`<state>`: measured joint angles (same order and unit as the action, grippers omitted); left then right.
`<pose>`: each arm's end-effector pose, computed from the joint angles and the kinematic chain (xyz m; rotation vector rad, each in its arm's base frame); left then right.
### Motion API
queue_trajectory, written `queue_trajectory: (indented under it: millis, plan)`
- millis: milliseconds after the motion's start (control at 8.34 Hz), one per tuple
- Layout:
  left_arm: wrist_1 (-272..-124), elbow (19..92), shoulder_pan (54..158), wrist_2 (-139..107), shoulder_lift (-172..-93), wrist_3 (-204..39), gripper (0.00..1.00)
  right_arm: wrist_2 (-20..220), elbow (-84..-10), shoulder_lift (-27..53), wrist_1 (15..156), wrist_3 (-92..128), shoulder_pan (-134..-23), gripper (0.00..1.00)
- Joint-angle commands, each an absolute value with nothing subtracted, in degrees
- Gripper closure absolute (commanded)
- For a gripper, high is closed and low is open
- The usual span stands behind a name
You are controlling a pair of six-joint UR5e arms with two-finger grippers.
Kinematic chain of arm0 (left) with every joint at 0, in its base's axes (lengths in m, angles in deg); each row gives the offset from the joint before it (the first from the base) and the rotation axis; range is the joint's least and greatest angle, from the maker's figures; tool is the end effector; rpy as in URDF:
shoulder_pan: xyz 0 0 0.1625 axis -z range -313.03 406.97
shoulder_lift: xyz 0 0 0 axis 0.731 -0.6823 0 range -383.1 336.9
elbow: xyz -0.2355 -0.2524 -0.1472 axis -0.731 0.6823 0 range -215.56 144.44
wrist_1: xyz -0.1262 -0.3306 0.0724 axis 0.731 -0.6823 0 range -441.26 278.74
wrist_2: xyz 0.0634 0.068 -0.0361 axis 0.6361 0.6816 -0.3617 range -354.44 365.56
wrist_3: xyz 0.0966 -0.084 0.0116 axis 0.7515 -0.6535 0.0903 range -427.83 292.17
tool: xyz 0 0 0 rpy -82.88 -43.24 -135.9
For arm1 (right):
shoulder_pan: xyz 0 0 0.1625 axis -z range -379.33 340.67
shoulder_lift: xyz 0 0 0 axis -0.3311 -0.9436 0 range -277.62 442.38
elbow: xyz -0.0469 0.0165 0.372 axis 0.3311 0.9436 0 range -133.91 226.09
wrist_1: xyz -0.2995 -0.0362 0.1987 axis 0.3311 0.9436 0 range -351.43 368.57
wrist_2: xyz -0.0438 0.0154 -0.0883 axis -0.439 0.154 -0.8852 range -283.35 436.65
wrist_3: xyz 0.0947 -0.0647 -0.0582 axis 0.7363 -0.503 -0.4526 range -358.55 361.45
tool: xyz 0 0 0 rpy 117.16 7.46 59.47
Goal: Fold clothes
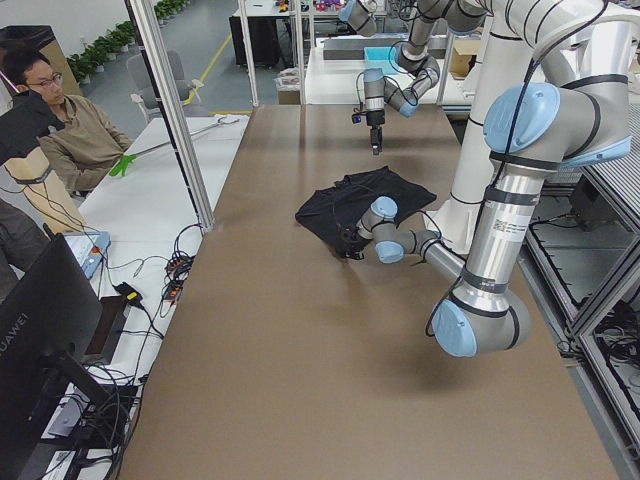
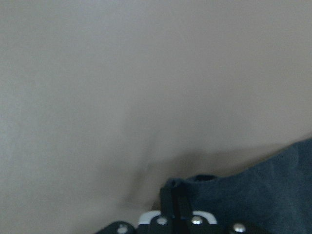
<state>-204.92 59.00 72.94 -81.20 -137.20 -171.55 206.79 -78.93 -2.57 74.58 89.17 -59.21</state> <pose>0.4849 -0.3925 0.3153 0.1701 1.0977 -0.6523 -0.2916 -0.3092 0.2736 -0.1971 -1.2158 0.1800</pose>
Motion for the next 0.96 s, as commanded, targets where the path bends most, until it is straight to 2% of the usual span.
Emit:
queue_trajectory:
  millis: [0,360,480,600,839]
  plan:
    - [-204.92,59.19,75.88,-81.71,-137.27,-168.22,1.0,206.73,-78.89,-2.69,74.58,89.17,-59.32,0.05]
    - [-204.83,58.14,85.16,-87.39,-137.35,-159.71,1.0,206.47,-78.72,-2.52,75.01,89.17,-60.82,0.05]
    - [-204.83,54.92,88.95,-90.39,-139.44,-157.33,1.0,205.77,-78.71,-2.34,75.8,89.08,-61.43,0.05]
    - [-204.92,46.1,91.77,-90.77,-146.51,-155.74,1.0,204.54,-78.71,-2.26,75.81,88.91,-61.61,0.05]
    - [-205.53,22.74,94.6,-90.77,-165.57,-155.02,1.0,201.2,-78.45,-1.9,75.89,88.55,-61.7,0.05]
